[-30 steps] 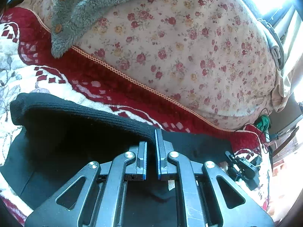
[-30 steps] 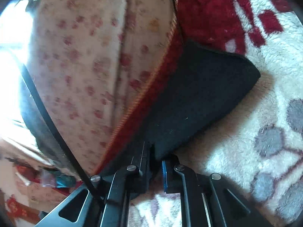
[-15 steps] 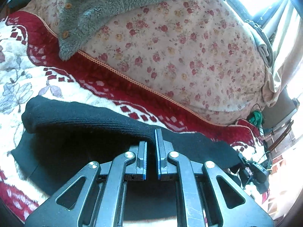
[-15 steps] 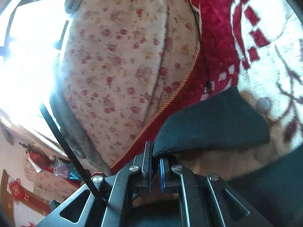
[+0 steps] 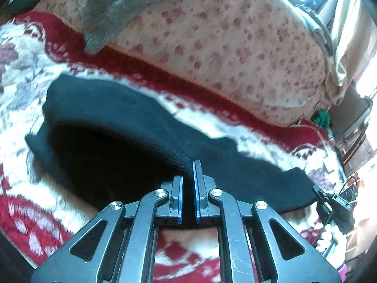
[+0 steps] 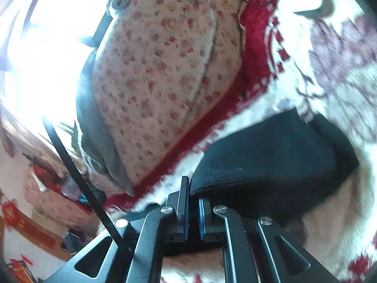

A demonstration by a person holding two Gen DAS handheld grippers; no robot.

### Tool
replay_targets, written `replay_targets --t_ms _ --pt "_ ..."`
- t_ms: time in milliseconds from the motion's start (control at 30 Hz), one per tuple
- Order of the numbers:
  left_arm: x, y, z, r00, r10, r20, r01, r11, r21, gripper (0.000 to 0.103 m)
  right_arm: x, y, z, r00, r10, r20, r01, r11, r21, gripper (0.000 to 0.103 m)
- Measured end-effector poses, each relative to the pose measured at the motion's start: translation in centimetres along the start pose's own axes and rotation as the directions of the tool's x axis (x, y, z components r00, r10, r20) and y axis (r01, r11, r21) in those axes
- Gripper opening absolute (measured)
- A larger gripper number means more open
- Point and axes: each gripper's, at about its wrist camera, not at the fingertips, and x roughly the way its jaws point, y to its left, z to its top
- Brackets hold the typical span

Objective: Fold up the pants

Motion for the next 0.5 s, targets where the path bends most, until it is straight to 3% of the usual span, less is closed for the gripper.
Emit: replay_targets --t_ms 133,233,500 --pt "1.0 1.3 -1.7 0.999 0.036 -0.036 -0.037 0.999 -0.017 0.006 1.0 -2.3 -1.6 0.998 -0.047 -0.053 0.049 0.998 0.047 0.006" --pt "1.4 2.1 -2.4 0.998 0.048 -0.048 -0.049 0.998 -0.03 0.006 0.7 -4.3 -2.0 0.998 -0.007 -0.064 0.016 0.989 0.144 0.014" --pt "1.7 3.0 -2.3 0.997 0.057 -0.053 -0.06 0.997 -0.049 0.006 -0.8 -6.2 -1.6 0.999 -0.027 0.025 0.021 0.974 0.225 0.019"
